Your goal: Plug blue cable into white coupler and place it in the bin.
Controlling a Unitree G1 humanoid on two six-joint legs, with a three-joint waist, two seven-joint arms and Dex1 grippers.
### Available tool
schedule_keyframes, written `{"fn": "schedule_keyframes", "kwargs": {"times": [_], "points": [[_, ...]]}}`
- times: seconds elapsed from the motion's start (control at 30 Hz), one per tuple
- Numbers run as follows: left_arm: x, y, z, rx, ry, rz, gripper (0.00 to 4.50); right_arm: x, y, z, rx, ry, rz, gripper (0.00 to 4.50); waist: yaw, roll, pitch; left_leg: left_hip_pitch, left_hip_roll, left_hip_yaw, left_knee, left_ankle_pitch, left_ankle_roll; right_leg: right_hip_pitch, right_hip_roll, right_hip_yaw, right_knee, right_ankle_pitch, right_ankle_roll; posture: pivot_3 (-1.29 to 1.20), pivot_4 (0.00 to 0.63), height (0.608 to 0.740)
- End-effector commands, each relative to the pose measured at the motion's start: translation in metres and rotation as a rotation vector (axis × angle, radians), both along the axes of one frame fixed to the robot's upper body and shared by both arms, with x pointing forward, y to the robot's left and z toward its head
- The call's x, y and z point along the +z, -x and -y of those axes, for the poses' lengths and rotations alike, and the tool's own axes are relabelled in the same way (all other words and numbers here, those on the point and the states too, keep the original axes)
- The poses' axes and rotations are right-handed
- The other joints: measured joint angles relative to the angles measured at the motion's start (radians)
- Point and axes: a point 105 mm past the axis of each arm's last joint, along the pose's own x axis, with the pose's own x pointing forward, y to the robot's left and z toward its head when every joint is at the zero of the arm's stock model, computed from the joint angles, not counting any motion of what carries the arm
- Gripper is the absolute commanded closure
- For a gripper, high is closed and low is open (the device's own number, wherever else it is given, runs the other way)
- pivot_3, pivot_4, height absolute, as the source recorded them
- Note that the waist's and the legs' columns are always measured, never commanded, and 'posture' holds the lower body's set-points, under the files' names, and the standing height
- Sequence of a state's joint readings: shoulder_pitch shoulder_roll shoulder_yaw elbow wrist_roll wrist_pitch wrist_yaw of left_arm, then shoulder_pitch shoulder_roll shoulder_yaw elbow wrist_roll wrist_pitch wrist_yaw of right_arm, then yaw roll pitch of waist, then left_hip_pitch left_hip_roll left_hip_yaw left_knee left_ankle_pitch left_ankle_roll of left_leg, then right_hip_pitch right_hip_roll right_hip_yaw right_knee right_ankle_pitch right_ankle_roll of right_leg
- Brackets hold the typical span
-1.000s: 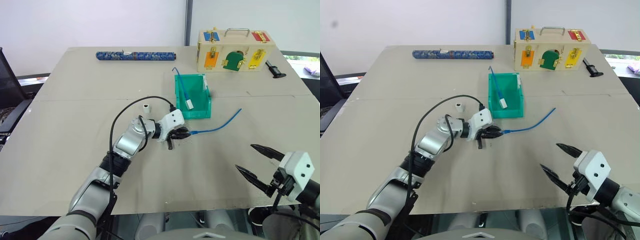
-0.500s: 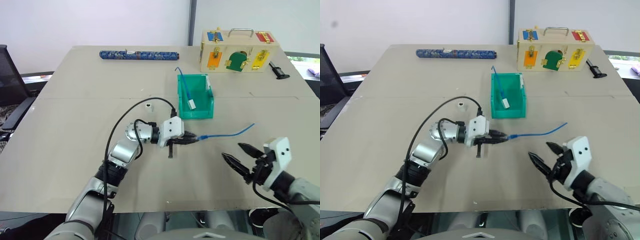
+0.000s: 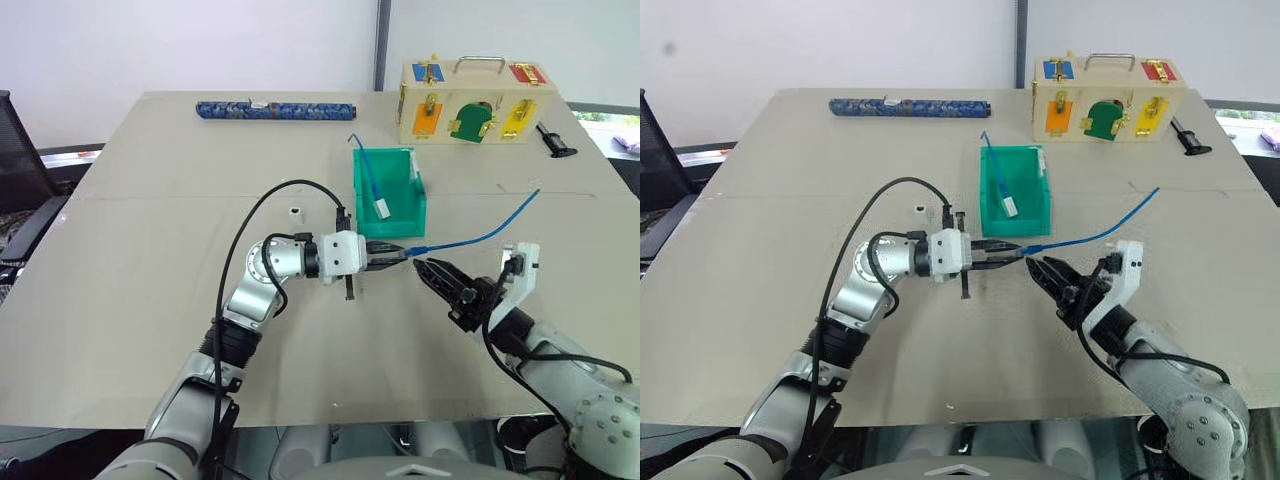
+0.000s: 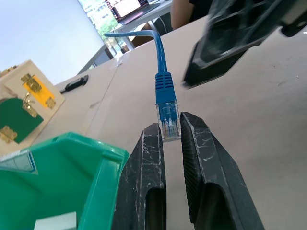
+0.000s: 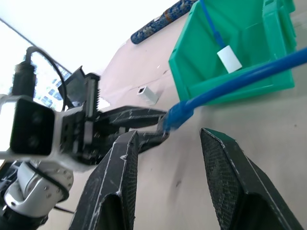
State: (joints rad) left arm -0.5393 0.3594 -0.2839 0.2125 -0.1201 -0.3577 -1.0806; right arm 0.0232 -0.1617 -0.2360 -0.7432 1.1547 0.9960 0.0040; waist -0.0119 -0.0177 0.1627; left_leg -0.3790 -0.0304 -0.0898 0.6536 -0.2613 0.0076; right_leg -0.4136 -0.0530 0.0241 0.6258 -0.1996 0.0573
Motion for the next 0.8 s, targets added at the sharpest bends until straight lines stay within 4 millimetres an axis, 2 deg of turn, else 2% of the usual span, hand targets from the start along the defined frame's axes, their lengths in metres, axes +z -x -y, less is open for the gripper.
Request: {"fn": "schedule_keyframes", "kwargs": {"times": [0.03,0.1,0.2,0.23,0.3,0.63,0.8], "points": [[0.008,0.003,0.002,-0.017,0.022,0.062,4.50,0.010,-0.007,-0.005,-0.005,-0.031,0.029,2.61,-0.002,0.000,0.000,0.000,0.000,0.000,0.000,0.000,0.000,0.000,0.000,0.000,0.000,0.000,0.000,0.00,0.150,0.740],[0.008,0.004,0.003,-0.020,0.025,0.066,4.50,0.010,-0.010,-0.007,-0.006,-0.030,0.027,2.61,-0.003,0.000,0.000,0.000,0.000,0.000,0.000,0.000,0.000,0.000,0.001,0.000,0.000,0.000,0.000,0.00,0.150,0.740],[0.008,0.005,0.003,-0.021,0.025,0.071,4.50,0.010,-0.012,-0.008,-0.011,-0.039,0.025,3.42,-0.003,0.000,0.000,0.000,0.000,0.000,0.000,0.000,0.000,0.000,0.001,0.000,0.000,0.000,0.000,0.00,0.150,0.740],[0.008,0.005,0.002,-0.022,0.024,0.072,4.50,0.010,-0.012,-0.008,-0.011,-0.038,0.024,3.98,-0.003,0.000,0.000,0.000,0.000,0.000,0.000,0.000,0.000,0.000,0.001,0.000,0.000,0.000,0.000,0.00,0.150,0.740],[0.007,0.006,0.002,-0.020,0.026,0.069,4.50,0.010,-0.011,-0.009,-0.004,-0.034,0.024,4.46,-0.003,0.000,0.000,0.000,0.000,0.000,0.000,0.000,0.000,0.000,0.001,0.000,0.000,0.000,0.000,0.00,0.150,0.740],[0.004,0.009,-0.002,-0.032,0.029,0.022,4.50,0.011,-0.008,-0.010,0.014,-0.039,0.017,4.46,-0.003,0.000,0.000,0.000,0.000,0.000,0.000,0.000,0.000,0.000,0.001,0.000,0.000,0.000,0.000,0.00,0.150,0.740],[0.002,0.001,-0.018,0.058,0.064,-0.156,2.30,0.012,-0.009,-0.011,0.018,-0.041,0.015,4.50,-0.005,0.000,0.000,0.000,0.000,0.000,0.000,0.000,0.000,0.000,0.001,0.000,0.000,0.000,0.000,0.00,0.150,0.740]]}}
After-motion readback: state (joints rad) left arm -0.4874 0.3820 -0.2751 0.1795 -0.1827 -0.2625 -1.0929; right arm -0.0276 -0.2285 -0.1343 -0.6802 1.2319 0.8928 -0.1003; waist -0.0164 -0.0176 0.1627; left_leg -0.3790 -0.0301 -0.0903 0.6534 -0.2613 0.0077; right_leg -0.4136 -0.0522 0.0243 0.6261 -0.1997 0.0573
